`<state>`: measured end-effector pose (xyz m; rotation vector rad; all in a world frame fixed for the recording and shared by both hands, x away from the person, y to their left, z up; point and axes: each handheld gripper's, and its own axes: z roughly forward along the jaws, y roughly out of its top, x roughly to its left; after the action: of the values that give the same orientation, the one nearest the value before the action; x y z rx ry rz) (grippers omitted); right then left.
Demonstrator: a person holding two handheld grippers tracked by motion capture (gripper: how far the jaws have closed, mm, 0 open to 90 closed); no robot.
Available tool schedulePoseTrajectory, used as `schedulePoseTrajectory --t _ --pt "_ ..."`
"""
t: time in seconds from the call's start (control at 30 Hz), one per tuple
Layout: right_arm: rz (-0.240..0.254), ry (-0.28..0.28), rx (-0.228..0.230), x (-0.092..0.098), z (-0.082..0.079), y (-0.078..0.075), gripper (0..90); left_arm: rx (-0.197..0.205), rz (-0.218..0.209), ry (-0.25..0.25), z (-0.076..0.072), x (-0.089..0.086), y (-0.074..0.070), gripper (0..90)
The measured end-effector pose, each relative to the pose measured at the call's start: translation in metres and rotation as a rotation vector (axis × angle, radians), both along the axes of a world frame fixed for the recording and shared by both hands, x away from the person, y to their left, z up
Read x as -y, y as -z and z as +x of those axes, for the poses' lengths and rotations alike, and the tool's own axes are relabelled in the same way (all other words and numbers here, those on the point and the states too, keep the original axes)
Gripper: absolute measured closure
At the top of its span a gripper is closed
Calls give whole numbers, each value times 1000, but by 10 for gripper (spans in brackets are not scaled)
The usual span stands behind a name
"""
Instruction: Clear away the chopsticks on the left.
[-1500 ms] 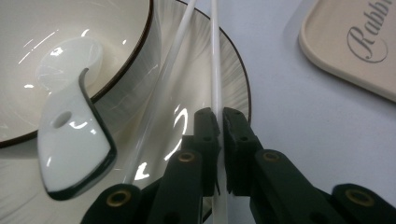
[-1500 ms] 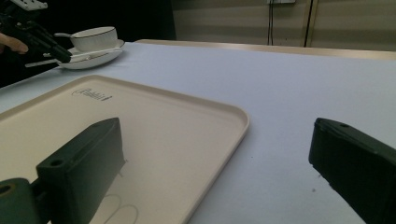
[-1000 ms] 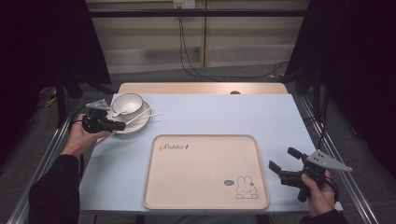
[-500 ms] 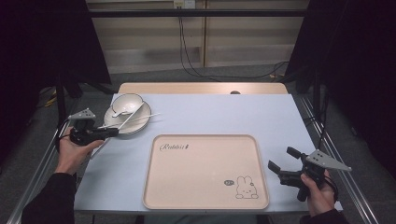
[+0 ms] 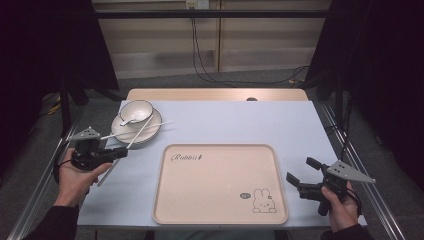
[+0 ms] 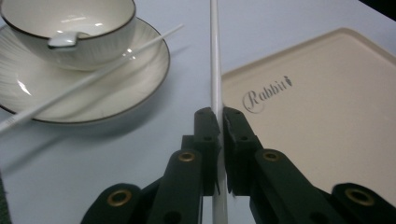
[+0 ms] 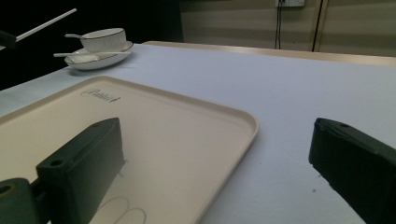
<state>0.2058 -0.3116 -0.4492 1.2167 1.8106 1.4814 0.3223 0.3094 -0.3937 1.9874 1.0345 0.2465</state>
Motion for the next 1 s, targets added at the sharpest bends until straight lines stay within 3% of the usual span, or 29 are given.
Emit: schedulePoseTrajectory --t 0.07,0.43,0.53,0.57,0.77,0.8,0.87,0.93,0.97,1.0 --pt "-2 -1 2 0 0 0 25 -7 -15 -28 -12 6 -1 851" --pt "-3 -9 1 -2 1 0 20 -11 -8 -77 -51 32 -9 851" --pt "-5 -7 5 -4 3 0 20 -45 -7 -109 -68 45 -8 851" --pt "-5 -12 3 -4 3 0 20 -58 -20 -106 -70 47 -7 851" --pt "-8 -12 5 -5 5 0 20 -55 22 -144 -84 61 -5 851" --pt "-10 -15 6 -5 6 0 21 -62 15 -165 -88 68 -5 851" --pt "-7 -16 6 -5 6 0 21 -72 1 -160 -93 76 -4 851" --pt "-9 -17 8 -6 5 0 21 -89 -42 -187 -97 87 -1 851" --pt "-9 -17 8 -6 5 0 21 -89 -42 -187 -97 87 -1 851" --pt "-7 -19 6 -6 6 0 21 -91 -16 -175 -95 95 0 851"
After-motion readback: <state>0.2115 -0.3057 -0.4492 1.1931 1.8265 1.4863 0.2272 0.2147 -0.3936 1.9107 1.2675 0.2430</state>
